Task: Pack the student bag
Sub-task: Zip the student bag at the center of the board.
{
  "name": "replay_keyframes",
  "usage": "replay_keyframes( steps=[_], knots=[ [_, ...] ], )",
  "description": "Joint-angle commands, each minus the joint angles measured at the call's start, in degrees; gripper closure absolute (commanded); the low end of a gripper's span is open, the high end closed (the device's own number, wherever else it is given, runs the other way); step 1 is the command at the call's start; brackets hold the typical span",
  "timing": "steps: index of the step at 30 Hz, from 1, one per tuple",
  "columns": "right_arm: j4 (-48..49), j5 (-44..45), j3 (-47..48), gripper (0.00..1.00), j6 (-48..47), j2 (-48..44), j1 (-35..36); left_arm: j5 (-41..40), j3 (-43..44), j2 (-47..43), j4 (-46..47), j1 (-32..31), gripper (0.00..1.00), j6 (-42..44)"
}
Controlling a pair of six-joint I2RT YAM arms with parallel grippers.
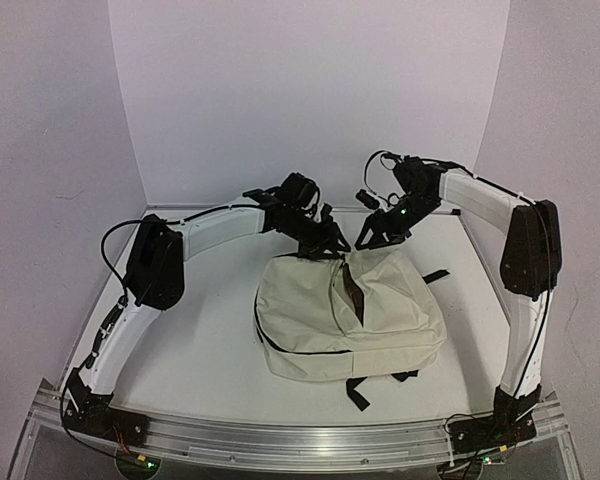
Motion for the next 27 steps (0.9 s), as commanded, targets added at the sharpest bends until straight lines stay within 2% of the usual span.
replay_keyframes(
  steps=[1,4,8,13,21,25,27],
  knots=[
    [0.6,0.4,1.9,0.44,0.5,0.4,-0.4,-2.1,5.3,1.1,-7.2,0.0,0.65,3.1],
    [0.7,0.5,1.9,0.45,0.5,0.5,-0.3,-2.3,5.5,1.0,-10.1,-0.1,0.7,5.1],
    [0.8,0.9,1.7,0.45,0.5,0.6,-0.3,-0.9,5.9,1.1,-12.6,-0.1,0.71,7.0],
    [0.9,0.8,1.5,0.45,0.8,0.7,-0.3,1.9,6.2,1.8,-12.3,-0.3,0.6,6.7],
    [1.1,0.7,-3.7,0.48,0.7,-1.3,-0.3,2.0,3.8,0.4,-6.4,-0.5,0.6,5.1],
    [0.4,1.9,-4.7,0.39,0.1,-4.0,-2.0,0.8,1.8,-0.7,-7.4,-0.3,0.59,5.2],
    [-0.9,2.8,-4.8,0.32,-1.0,-5.8,-3.9,-0.4,-3.5,-3.0,-6.8,0.3,0.61,4.5]
  ],
)
